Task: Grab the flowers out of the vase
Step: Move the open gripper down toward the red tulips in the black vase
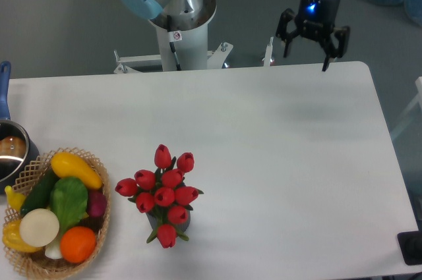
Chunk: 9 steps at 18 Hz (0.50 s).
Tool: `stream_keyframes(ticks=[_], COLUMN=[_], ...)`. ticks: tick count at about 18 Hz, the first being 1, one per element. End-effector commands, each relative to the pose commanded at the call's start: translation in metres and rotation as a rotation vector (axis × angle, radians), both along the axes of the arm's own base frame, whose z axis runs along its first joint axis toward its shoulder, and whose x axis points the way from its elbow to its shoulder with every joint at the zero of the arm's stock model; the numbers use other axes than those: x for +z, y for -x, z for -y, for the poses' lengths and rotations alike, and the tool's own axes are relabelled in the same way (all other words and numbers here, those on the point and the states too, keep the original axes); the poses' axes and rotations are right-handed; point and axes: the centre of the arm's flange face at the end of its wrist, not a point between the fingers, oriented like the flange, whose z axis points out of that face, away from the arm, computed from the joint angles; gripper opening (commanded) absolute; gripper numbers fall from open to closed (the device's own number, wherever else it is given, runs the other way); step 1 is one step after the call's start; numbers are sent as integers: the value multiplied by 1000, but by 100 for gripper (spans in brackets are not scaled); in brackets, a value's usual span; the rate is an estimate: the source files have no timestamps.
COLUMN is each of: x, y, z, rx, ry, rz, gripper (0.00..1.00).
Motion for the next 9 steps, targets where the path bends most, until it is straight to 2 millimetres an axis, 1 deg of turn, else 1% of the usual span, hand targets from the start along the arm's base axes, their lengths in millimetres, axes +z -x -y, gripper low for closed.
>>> stream_keyframes(ticks=[2, 4, 6, 7, 9], x=[-2, -6, -14, -18, -21], y=[2, -1, 0, -1, -3], z=[-8, -23, -31, -40, -52], rx=[-3, -7, -15, -31, -51], ry=[-79, -133, -174, -209, -261], rz=[28, 70, 102, 124, 147], gripper=[100, 100, 100, 100, 100])
